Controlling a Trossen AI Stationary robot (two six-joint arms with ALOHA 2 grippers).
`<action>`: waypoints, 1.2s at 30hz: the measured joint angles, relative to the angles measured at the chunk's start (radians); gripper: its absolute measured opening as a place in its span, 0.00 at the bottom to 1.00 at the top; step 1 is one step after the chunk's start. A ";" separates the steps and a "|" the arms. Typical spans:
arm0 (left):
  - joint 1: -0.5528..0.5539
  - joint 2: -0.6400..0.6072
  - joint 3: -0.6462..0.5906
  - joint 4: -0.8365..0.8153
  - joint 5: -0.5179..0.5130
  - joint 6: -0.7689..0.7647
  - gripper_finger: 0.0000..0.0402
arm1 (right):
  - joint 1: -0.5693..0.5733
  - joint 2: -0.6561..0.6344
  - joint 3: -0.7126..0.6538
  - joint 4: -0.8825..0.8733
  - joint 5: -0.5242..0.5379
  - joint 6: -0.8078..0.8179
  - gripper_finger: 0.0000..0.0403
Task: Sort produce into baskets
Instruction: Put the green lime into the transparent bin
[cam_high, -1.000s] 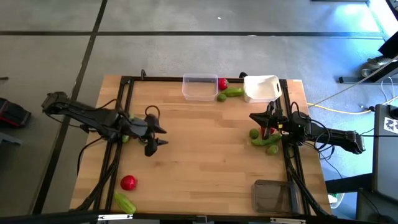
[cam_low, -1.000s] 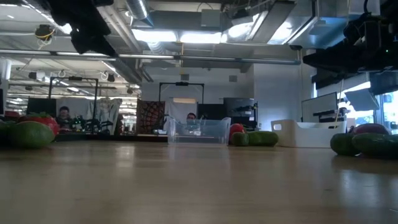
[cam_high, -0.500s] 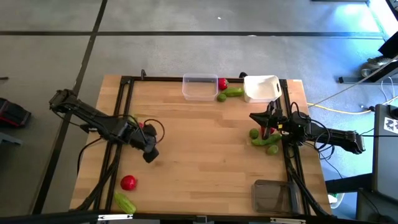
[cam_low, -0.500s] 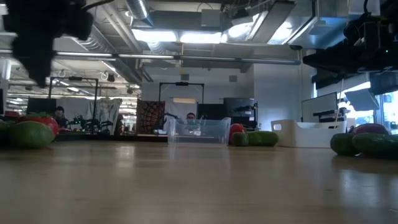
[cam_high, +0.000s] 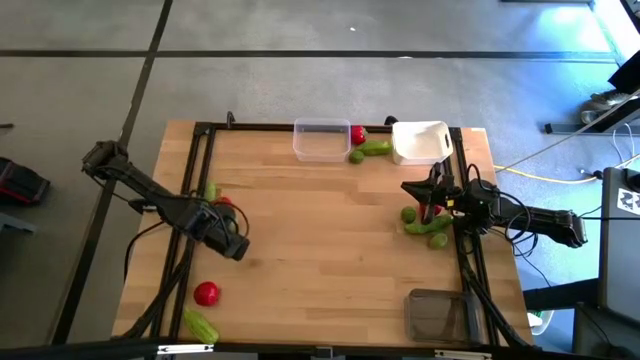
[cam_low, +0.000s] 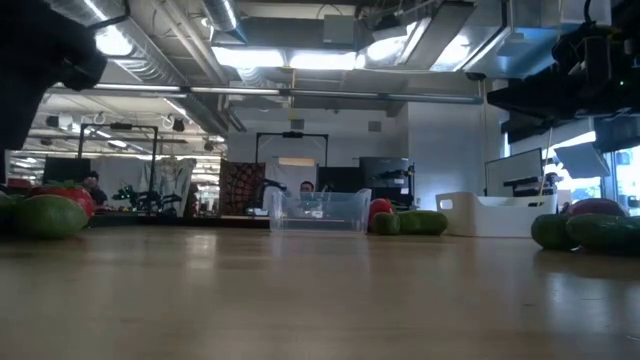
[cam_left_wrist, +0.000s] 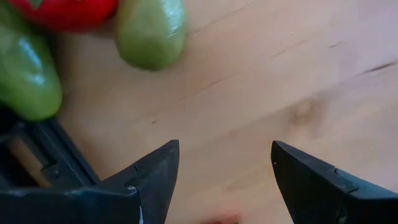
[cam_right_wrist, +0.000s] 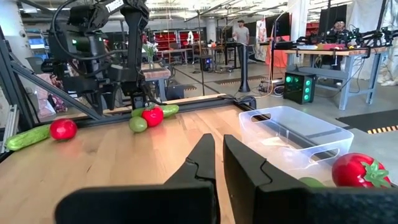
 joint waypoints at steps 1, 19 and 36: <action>-0.004 0.000 -0.006 -0.002 0.003 -0.017 0.62 | 0.000 0.000 0.000 0.000 0.000 0.000 0.05; -0.014 0.000 -0.108 0.000 -0.092 -0.136 0.62 | 0.000 0.000 0.000 -0.027 0.015 0.001 0.05; 0.053 0.005 -0.167 0.031 -0.317 -0.098 0.62 | 0.000 0.000 0.000 -0.026 0.025 0.000 0.05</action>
